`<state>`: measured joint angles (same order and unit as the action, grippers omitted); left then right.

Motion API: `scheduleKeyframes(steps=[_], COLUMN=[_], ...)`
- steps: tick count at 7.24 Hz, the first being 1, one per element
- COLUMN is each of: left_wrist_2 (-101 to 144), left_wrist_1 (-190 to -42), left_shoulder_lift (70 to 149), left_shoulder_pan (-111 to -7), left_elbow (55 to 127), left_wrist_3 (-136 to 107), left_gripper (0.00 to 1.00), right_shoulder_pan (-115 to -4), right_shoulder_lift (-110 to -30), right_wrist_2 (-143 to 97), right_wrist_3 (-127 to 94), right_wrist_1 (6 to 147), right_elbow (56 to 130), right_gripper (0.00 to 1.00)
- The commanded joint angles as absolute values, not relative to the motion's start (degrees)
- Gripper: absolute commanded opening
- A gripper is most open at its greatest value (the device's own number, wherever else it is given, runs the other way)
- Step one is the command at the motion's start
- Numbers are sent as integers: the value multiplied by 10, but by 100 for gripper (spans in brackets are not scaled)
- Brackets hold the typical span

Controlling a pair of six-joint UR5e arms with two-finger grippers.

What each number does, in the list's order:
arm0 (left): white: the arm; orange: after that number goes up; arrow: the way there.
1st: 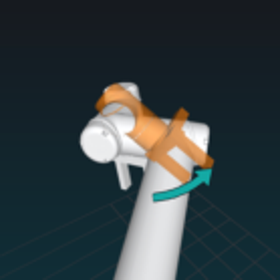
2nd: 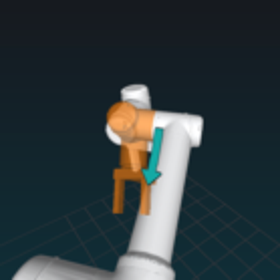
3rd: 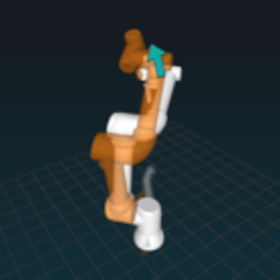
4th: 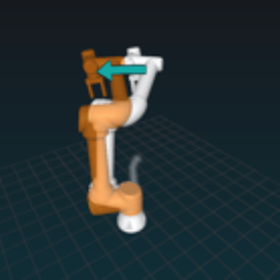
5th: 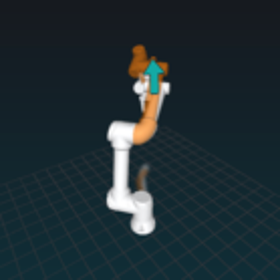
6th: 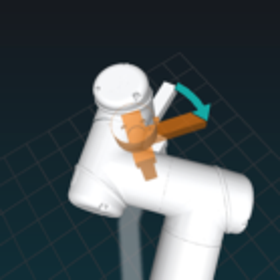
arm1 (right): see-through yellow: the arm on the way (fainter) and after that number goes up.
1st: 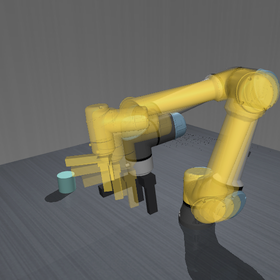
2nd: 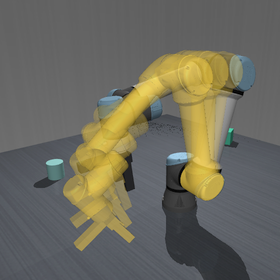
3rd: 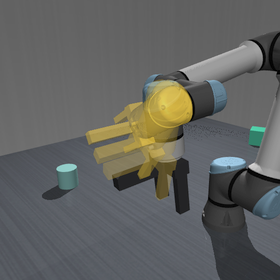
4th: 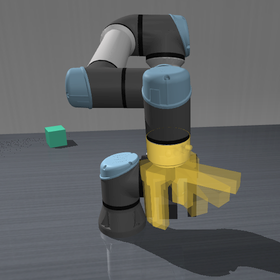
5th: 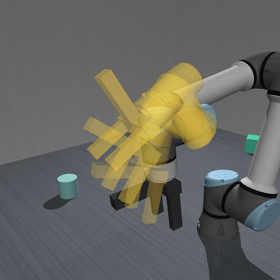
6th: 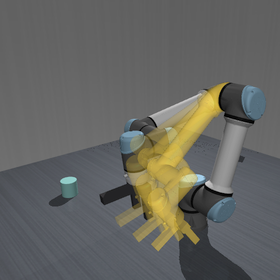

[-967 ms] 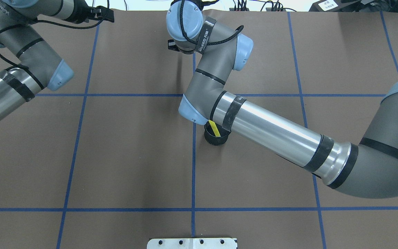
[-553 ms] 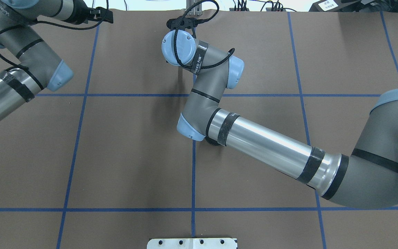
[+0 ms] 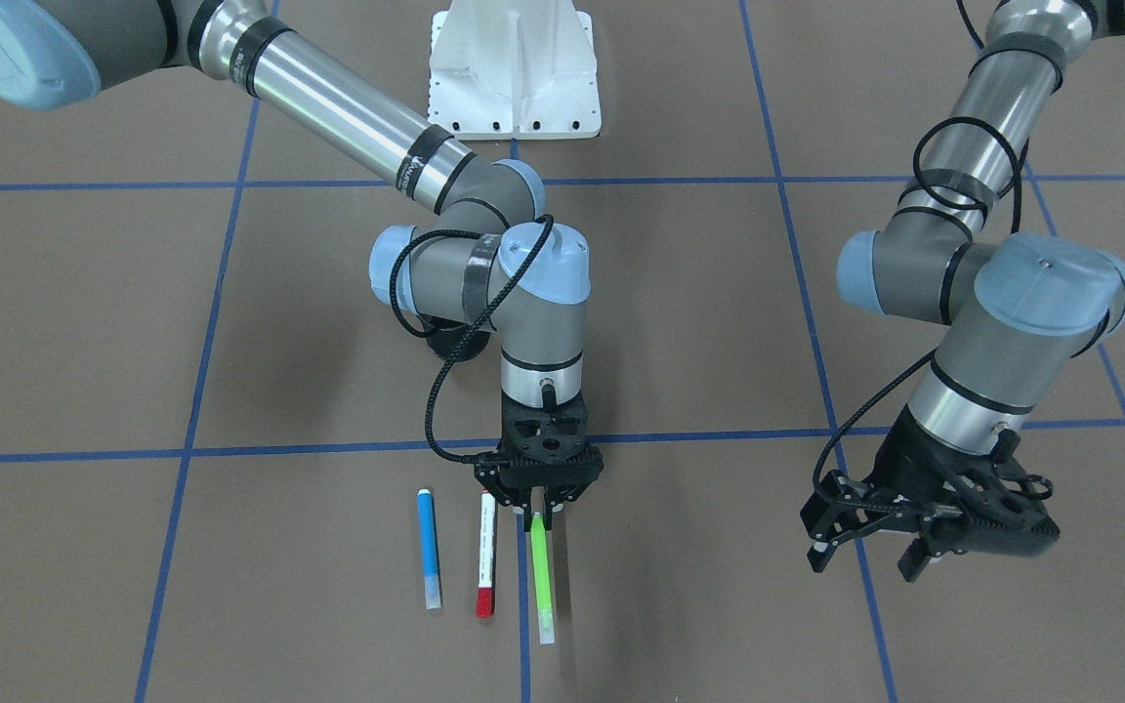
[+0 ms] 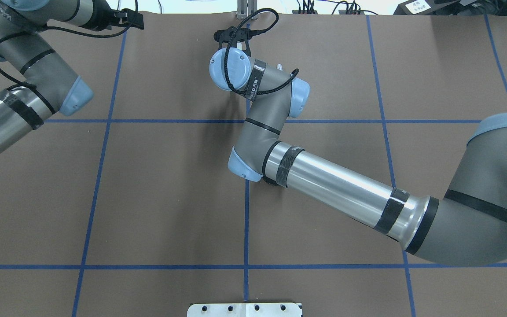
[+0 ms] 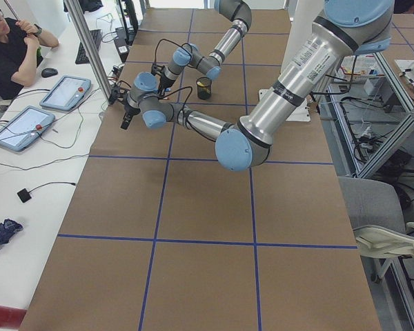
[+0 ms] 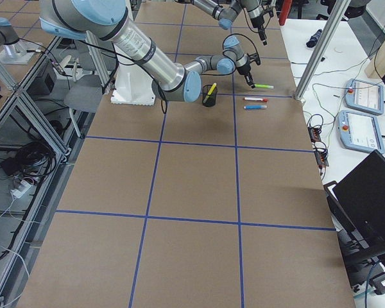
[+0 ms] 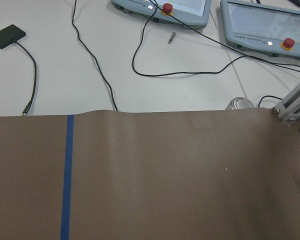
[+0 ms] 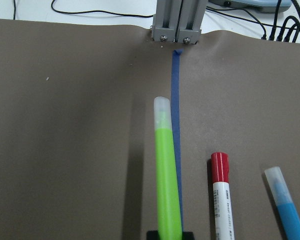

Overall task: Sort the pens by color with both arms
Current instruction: 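Lower the green highlighter beside the red-capped marker and release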

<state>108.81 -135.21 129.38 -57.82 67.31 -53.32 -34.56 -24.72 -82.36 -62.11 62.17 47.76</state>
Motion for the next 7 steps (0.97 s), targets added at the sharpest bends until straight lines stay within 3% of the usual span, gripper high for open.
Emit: scheduleKeyframes(steps=[1, 4, 7], left_wrist_2=[1088, 1090, 1217], left_wrist_1=[-1352, -1352, -1346], left_shoulder_lift=[1295, 1308, 1339], left_shoulder_pan=[-578, -577, -568], left_elbow=[672, 677, 680], left_wrist_3=[-533, -537, -533], left_gripper=[100, 100, 100], right_shoulder_pan=[-356, -432, -510], right_shoulder_lift=[-243, -242, -246], right_wrist_2=[-867, -1026, -1155], right_wrist_3=[-614, -605, -596], right_wrist_1=[620, 631, 774], right_elbow=[481, 532, 603], right_gripper=[100, 100, 100])
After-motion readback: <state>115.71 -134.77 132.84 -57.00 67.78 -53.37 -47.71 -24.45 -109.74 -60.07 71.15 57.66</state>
